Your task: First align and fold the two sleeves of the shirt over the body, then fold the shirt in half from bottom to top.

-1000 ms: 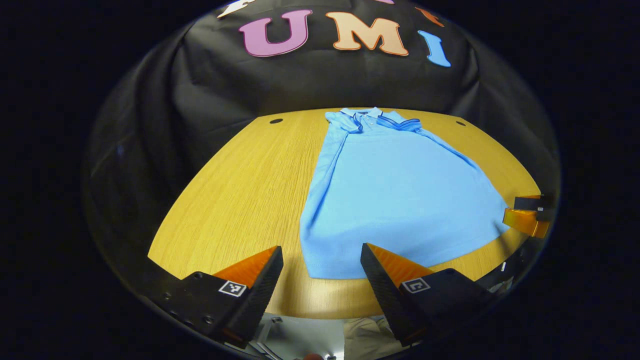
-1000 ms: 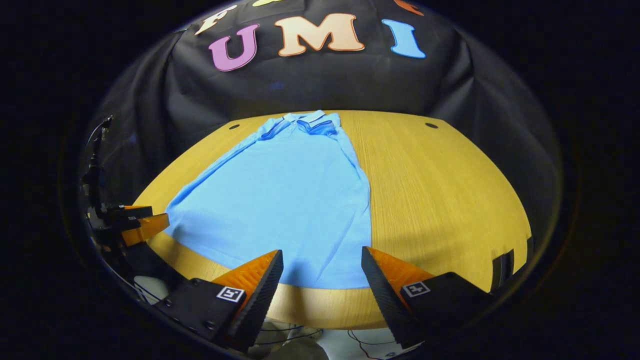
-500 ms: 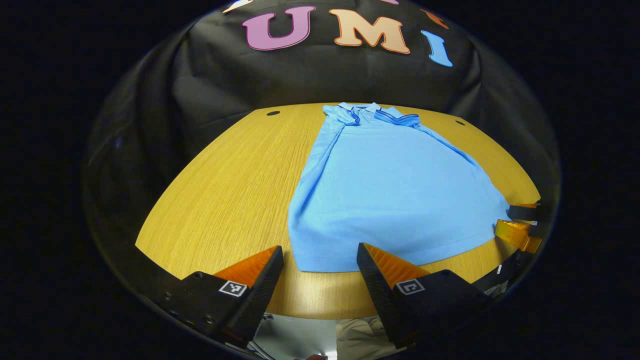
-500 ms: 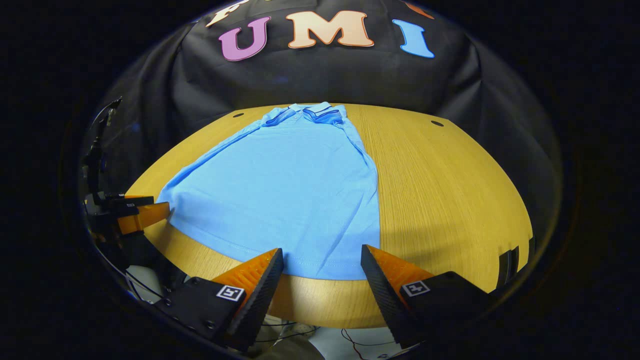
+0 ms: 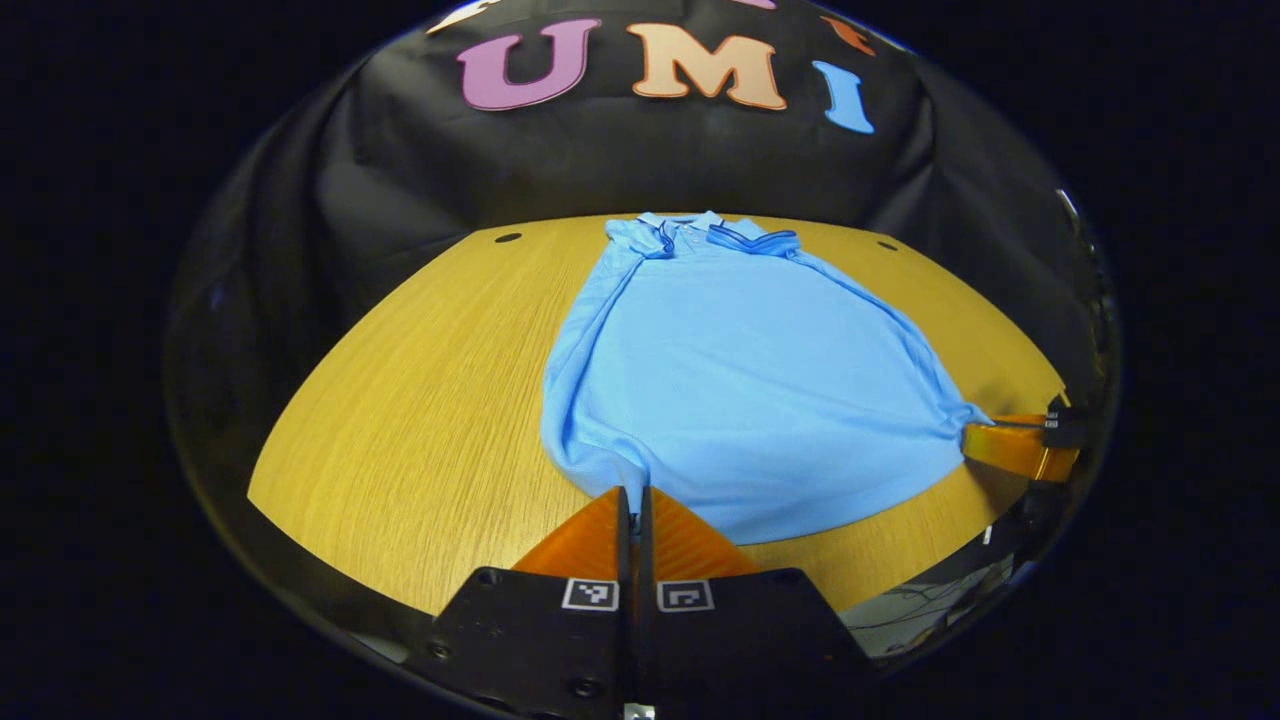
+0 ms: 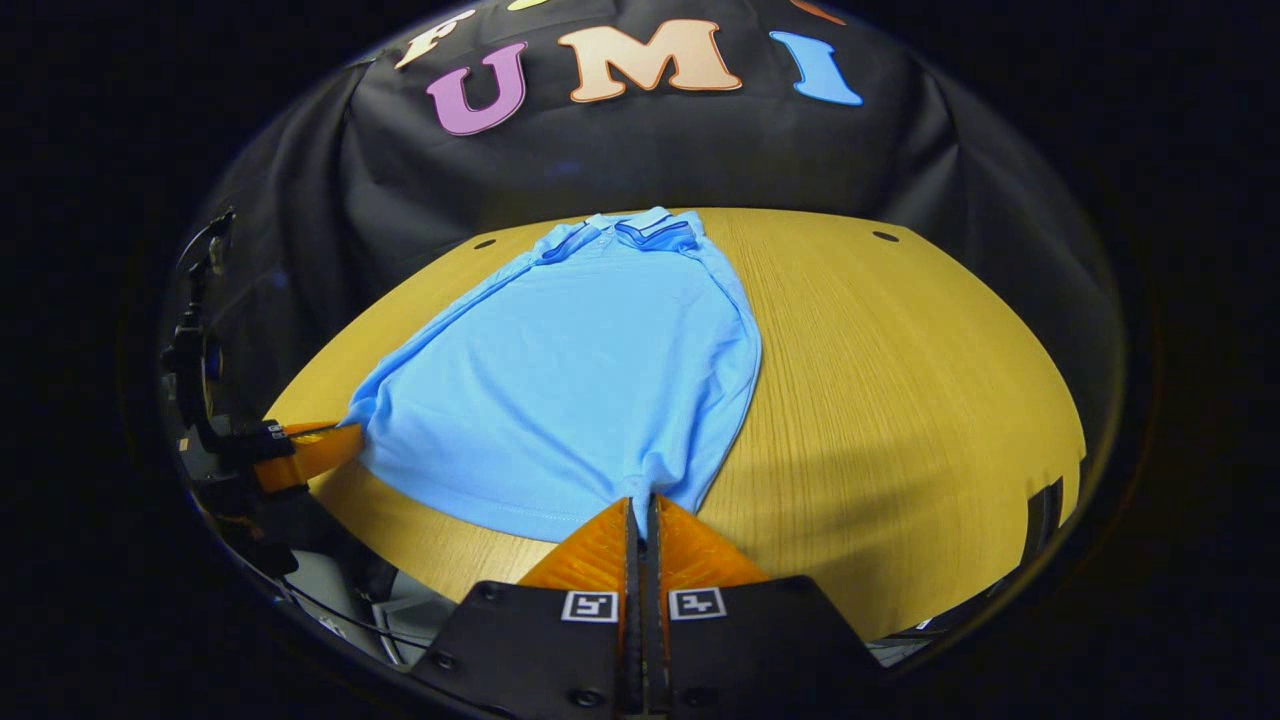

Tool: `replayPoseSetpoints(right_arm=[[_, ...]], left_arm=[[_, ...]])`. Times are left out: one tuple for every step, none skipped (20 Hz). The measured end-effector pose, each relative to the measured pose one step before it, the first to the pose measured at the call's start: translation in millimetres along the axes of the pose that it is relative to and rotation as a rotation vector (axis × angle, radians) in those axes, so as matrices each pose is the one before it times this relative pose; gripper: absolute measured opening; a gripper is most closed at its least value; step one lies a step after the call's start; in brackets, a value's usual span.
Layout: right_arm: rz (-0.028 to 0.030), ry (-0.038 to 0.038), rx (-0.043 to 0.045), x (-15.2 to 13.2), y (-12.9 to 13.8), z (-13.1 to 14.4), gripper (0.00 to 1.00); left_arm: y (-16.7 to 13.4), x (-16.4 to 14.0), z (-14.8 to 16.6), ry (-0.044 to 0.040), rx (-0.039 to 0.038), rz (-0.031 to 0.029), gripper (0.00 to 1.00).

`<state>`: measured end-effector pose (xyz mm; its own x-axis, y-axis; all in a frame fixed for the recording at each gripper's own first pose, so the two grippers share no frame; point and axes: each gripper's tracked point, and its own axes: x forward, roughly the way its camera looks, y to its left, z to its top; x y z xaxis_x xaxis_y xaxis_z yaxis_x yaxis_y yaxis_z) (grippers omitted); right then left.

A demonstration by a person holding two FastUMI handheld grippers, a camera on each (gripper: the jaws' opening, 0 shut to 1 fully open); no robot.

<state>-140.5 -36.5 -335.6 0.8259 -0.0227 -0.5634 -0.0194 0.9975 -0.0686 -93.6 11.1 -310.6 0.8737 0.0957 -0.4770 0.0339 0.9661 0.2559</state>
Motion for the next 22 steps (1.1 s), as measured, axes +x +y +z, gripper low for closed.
replayPoseSetpoints(right_arm=[[0.00097,-0.00209,0.01626,-2.99,2.05,1.22,0.04],[0.00214,-0.00429,0.01075,-0.61,1.00,3.14,0.03],[-0.00353,-0.00558,0.00628,0.47,0.33,2.79,0.03],[-0.00303,-0.00955,0.00260,0.11,0.20,6.67,0.03],[-0.00261,-0.00788,0.00110,0.30,0.76,6.58,0.02],[0.00048,-0.00805,0.00074,0.53,0.82,8.32,0.03],[-0.00337,-0.01118,-0.00070,0.39,1.08,7.58,0.03],[-0.00088,-0.00985,0.00067,-0.38,1.06,9.42,0.03],[-0.00450,-0.01351,0.00139,0.98,0.88,9.91,0.03],[-0.00253,-0.01330,0.00384,4.09,1.64,11.98,0.03],[-0.00410,-0.01418,0.00446,2.51,1.02,12.19,0.03],[-0.00892,-0.01794,0.00439,3.13,-0.07,13.67,0.03],[-0.00808,-0.01090,0.00503,5.98,0.35,13.80,0.03],[-0.00990,-0.00840,0.00348,6.73,0.02,12.15,0.03],[-0.00551,-0.01322,0.00596,5.95,0.14,12.07,0.02],[-0.00854,-0.01268,0.00500,7.41,1.37,13.34,0.02],[-0.01047,-0.01025,0.00198,7.51,0.48,10.58,0.02],[-0.01088,-0.01173,-0.00095,7.32,0.45,11.75,0.02],[-0.00768,-0.00897,0.00022,7.09,1.24,9.79,0.02],[-0.00819,-0.00982,0.00127,8.20,1.77,10.61,0.02],[-0.00562,-0.00892,0.00272,8.17,1.93,8.32,0.02],[-0.00705,-0.01064,0.00010,9.32,0.27,9.38,0.02]], left_arm=[[0.89,-0.18,1.54,0.00677,-0.00753,-0.00354,0.00],[0.06,0.00,1.59,0.00687,-0.01675,-0.00716,0.00],[1.91,-0.11,3.81,0.00262,-0.01669,-0.00057,0.00],[2.32,0.67,5.02,-0.00433,-0.01228,0.00094,0.00],[1.83,0.05,8.48,-0.01004,-0.01198,-0.00524,0.00],[1.17,0.67,7.60,-0.01013,-0.01214,-0.00576,0.00],[0.37,1.62,9.42,-0.00876,-0.00658,-0.00705,0.00],[0.87,0.52,10.48,-0.01448,-0.00239,-0.00705,0.00],[-0.11,1.25,12.37,-0.01776,-0.00117,-0.01150,0.00],[1.64,3.15,13.48,-0.01800,-0.00231,-0.00717,0.00],[1.13,3.16,13.21,-0.01347,-0.00644,-0.01048,0.00],[1.26,4.72,11.60,-0.01402,-0.00743,-0.00802,0.00],[1.41,4.73,13.92,-0.01698,-0.00789,-0.00951,0.00],[1.61,8.41,12.17,-0.01295,-0.00644,-0.01007,0.00],[2.52,6.70,11.79,-0.01270,-0.00270,-0.00830,0.00],[2.27,8.28,10.06,-0.00479,0.00341,-0.00740,0.00],[3.07,7.68,11.75,-0.00890,0.01178,-0.00585,0.00],[3.34,8.97,12.63,-0.01767,0.00509,-0.00737,0.00],[1.97,7.20,11.16,-0.00698,0.00192,-0.00940,0.00],[4.30,7.93,9.44,-0.00633,-0.00068,-0.00583,0.00],[2.27,9.11,11.41,-0.01165,-0.00505,-0.00991,0.00],[1.51,8.97,8.87,-0.00991,-0.00608,-0.00710,0.00]])
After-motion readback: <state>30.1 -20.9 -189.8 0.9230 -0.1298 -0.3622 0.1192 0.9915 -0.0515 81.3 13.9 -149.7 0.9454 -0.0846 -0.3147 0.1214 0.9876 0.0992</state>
